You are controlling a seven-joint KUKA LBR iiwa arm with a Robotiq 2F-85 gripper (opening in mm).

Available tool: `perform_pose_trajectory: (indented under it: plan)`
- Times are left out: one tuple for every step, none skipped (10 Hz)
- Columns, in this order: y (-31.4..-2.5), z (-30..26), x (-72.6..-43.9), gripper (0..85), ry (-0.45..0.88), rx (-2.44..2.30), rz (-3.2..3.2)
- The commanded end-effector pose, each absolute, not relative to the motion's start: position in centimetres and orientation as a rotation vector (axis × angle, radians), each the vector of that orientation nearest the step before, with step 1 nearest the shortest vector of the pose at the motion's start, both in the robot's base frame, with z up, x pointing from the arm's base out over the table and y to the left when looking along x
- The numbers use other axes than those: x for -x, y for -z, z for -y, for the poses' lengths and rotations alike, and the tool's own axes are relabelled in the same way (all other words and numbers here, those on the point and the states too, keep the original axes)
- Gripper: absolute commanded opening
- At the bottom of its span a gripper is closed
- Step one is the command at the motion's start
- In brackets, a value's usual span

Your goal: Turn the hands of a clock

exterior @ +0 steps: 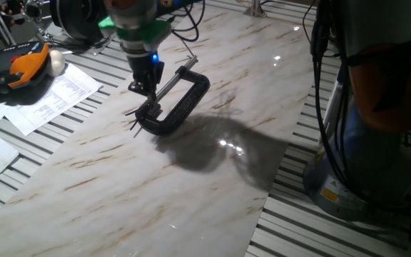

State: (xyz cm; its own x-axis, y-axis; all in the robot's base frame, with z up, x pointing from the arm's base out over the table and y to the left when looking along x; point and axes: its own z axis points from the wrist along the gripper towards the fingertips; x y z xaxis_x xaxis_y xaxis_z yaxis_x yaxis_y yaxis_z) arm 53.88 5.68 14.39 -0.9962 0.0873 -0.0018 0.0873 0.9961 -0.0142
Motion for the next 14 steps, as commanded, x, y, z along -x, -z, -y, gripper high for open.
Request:
perform_pose_trajectory:
  plan:
    - [-14.2, -5.9, -54.0, 0.0, 0.031, -0.153, -3.133]
    - [-13.8, -5.9, -53.9, 0.0, 0.047, -0.158, -3.129]
    - [-13.2, -5.9, -54.0, 0.0, 0.047, -0.155, -3.128]
    - [-12.3, -5.8, -54.0, 0.0, 0.025, -0.148, -3.121]
    - [-11.7, -5.8, -54.0, 0.0, 0.027, -0.140, -3.109]
    - [-11.4, -5.8, -54.0, 0.0, 0.028, -0.139, -3.102]
    - [-11.4, -5.9, -54.1, 0.0, 0.014, -0.142, -3.099]
    - [-11.6, -6.2, -54.2, 0.0, 0.019, -0.142, -3.102]
    - [-11.5, -6.4, -54.2, 0.0, 0.021, -0.135, -3.104]
    - [-11.4, -6.4, -54.2, 0.0, 0.010, -0.135, -3.107]
    - [-11.4, -6.4, -54.2, 0.0, -0.014, -0.138, -3.108]
    - [-11.4, -6.4, -54.2, 0.0, -0.026, -0.128, -3.107]
    - [-11.4, -6.4, -54.2, 0.0, -0.028, -0.116, -3.106]
    - [-11.4, -6.4, -54.2, 0.0, -0.035, -0.112, -3.105]
